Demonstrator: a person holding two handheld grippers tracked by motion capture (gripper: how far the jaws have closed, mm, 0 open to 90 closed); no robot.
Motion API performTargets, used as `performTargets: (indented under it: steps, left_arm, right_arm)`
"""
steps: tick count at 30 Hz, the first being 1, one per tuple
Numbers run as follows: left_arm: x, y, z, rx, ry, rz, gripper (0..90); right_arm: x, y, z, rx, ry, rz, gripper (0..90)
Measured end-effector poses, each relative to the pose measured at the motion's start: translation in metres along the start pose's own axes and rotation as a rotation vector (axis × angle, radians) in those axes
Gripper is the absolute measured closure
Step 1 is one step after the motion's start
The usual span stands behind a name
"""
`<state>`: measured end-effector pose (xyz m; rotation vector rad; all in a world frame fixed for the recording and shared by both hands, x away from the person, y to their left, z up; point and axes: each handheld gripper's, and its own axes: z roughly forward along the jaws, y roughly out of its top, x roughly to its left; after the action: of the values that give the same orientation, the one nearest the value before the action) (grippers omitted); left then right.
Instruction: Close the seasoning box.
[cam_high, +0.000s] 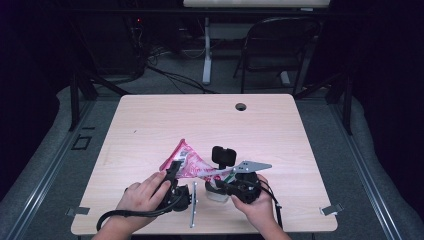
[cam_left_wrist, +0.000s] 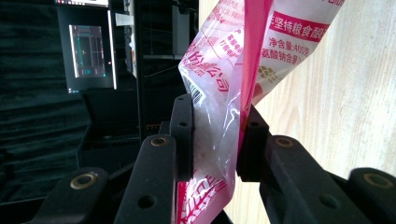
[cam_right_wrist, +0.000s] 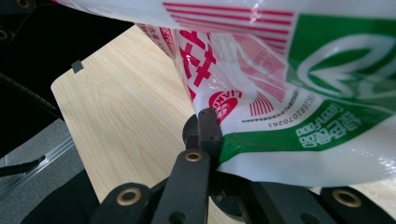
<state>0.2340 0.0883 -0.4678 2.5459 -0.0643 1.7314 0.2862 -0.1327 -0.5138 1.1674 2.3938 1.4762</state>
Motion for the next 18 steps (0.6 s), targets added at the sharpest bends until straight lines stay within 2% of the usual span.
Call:
performTargets:
  steps: [2,8,14,18]
  left_arm:
    - [0.0013,0.0012,-0.0006,0.004,0.0,0.013,73.2]
    - [0.002,0.0017,-0.0001,0.004,-0.013,0.021,73.6]
    - [0.0016,-0.0003,0.001,0.007,-0.027,0.007,73.9]
    - [0.0008,-0.0018,0.0019,0.008,-0.029,-0.009,74.1]
  right_arm:
    - [-0.0004,-0.0002,0.0,-0.002,0.0,0.005,90.0]
    - [-0.0026,-0.0016,0.0004,-0.011,0.003,0.017,89.9]
    - [-0.0033,-0.0017,0.0004,-0.021,0.002,0.02,89.3]
    - [-0.0032,-0.0014,0.0002,-0.019,-0.003,0.015,85.9]
